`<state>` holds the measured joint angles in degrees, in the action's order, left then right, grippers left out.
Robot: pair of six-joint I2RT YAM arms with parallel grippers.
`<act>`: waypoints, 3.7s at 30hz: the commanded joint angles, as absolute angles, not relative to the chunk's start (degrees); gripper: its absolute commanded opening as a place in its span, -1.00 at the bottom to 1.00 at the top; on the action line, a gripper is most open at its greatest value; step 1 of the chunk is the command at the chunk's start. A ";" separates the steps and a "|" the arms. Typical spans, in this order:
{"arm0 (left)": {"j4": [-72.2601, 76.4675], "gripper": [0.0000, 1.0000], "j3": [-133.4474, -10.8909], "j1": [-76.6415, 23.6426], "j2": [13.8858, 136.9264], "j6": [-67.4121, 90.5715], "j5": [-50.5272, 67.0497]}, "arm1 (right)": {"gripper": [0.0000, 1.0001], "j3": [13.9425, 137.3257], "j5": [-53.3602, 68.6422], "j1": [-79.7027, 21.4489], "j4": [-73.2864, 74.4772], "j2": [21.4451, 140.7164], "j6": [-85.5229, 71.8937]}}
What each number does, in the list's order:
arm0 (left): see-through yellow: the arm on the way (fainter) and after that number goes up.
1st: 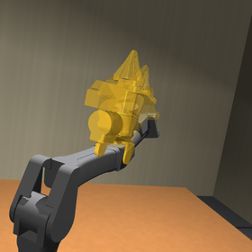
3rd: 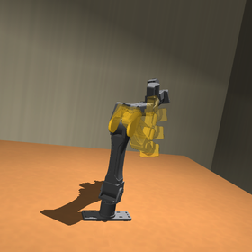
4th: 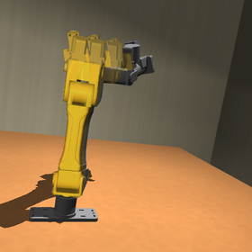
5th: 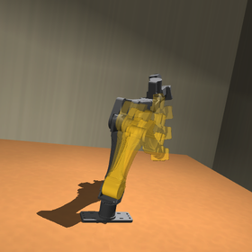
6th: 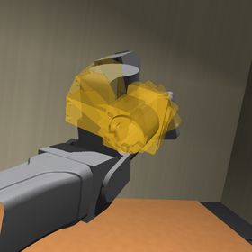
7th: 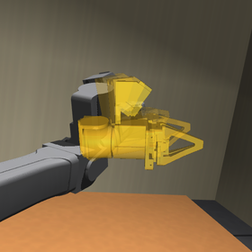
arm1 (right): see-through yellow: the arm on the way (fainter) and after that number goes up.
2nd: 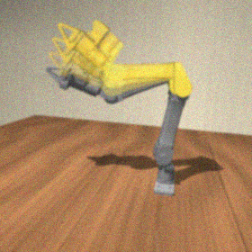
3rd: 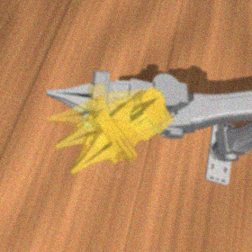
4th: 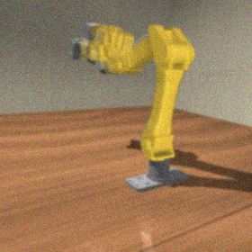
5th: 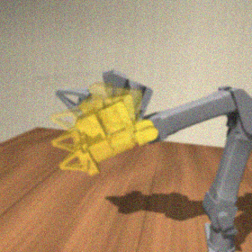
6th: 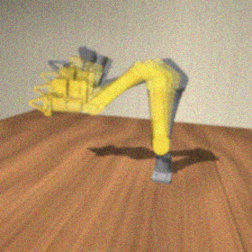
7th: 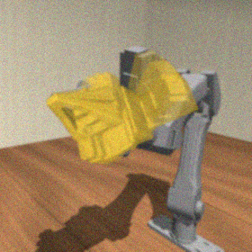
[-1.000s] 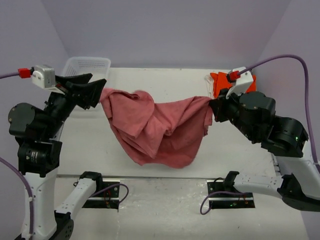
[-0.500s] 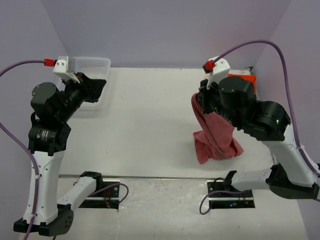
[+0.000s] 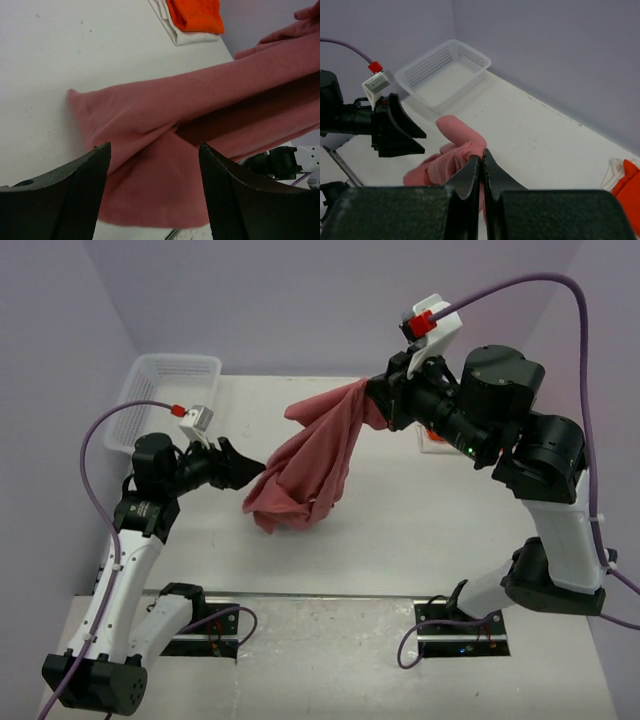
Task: Fold and stack the t-shirts
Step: Flatten out the tshirt
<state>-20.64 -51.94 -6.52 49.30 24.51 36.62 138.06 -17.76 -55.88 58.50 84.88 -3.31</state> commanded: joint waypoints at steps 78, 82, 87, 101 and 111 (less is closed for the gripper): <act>-33.47 0.23 -59.67 -6.68 37.96 22.32 -7.89 | -1.00 120.94 -60.47 -60.12 16.70 74.09 38.76; -35.77 0.27 -60.56 -6.68 39.46 22.85 -10.81 | -1.00 124.68 -56.63 -60.12 22.64 76.19 33.10; -34.19 0.28 -58.45 -6.68 38.41 23.82 -6.94 | -1.00 130.25 -34.24 -60.73 43.22 86.73 18.30; -41.13 0.40 -63.19 -6.68 38.49 19.60 -12.15 | 0.98 125.53 -15.71 -58.99 41.40 98.63 2.91; -35.78 0.26 -57.57 -6.77 48.50 17.32 13.60 | 0.92 91.69 -21.72 -47.29 42.98 77.61 -12.74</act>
